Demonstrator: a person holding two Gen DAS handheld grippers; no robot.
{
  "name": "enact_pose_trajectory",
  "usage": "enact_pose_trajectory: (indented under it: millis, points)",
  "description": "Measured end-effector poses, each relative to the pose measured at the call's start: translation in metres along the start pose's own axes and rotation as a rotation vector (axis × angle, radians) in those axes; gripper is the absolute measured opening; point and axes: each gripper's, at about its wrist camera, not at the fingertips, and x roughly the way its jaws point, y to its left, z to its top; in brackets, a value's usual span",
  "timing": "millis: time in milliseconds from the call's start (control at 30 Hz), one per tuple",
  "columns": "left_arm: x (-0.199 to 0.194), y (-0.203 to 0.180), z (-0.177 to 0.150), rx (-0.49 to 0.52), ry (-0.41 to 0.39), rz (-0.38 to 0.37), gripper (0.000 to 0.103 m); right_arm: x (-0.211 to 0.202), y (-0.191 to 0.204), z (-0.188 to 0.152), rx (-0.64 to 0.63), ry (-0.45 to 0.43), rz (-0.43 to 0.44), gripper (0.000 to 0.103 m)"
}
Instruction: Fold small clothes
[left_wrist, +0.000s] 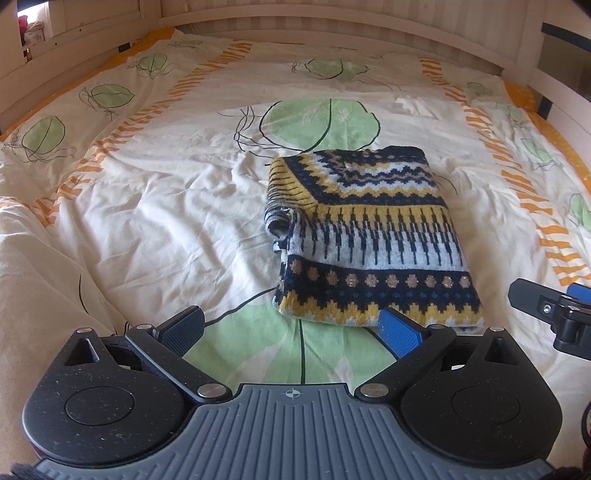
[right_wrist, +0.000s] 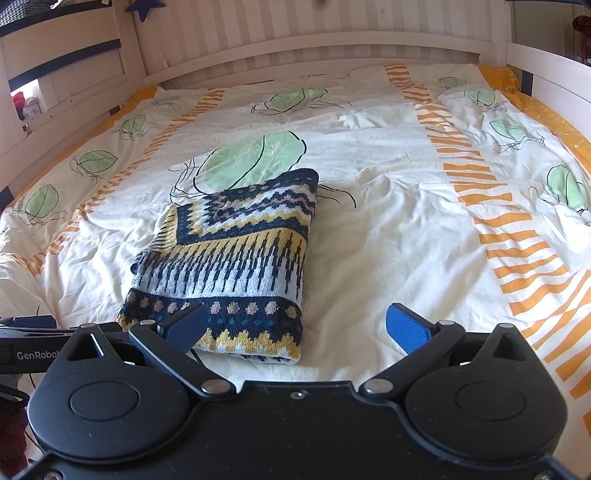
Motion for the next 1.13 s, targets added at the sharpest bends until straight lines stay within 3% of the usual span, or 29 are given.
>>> enact_pose_trajectory:
  millis: [1133]
  points:
    - [0.0058, 0.0019, -0.0008, 0.006, 0.013, -0.013, 0.102, 0.0069, 0.0027, -0.0001, 0.008, 0.017, 0.01, 0.102]
